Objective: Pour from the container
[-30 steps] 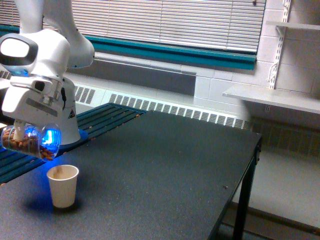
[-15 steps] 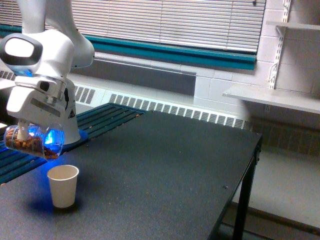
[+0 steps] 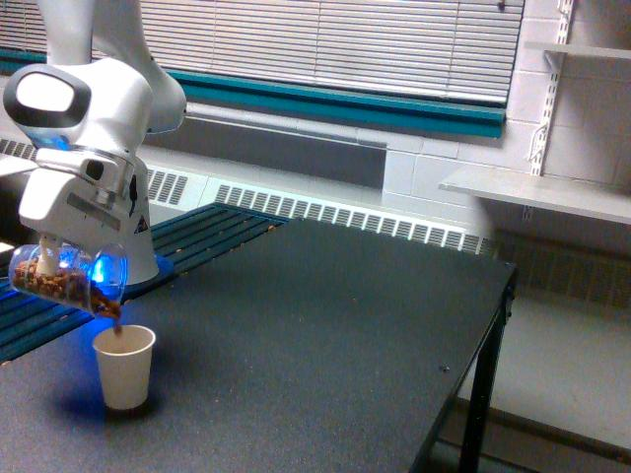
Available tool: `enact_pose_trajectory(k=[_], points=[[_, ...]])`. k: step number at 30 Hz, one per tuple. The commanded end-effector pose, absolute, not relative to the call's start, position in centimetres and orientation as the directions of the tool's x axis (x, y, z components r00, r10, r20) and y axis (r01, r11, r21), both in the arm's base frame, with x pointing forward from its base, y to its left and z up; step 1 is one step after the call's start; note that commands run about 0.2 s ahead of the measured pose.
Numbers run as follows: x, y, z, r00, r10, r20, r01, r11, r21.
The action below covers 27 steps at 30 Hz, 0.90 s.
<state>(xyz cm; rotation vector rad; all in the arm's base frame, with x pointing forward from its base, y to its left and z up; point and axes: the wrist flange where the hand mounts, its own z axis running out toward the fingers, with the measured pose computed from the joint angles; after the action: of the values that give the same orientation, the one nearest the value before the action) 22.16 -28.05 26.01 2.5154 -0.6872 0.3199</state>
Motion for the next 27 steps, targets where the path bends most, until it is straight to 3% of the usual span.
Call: enact_pose_trajectory(k=[1, 27], points=[[22.08, -27.91, 26.17, 0.865, -0.376, 0.333, -0.495, -0.747, 0.444], [22.07, -27.75, 26.51, 0.88, -0.359, 0.312, -0.473, -0.731, 0.492]])
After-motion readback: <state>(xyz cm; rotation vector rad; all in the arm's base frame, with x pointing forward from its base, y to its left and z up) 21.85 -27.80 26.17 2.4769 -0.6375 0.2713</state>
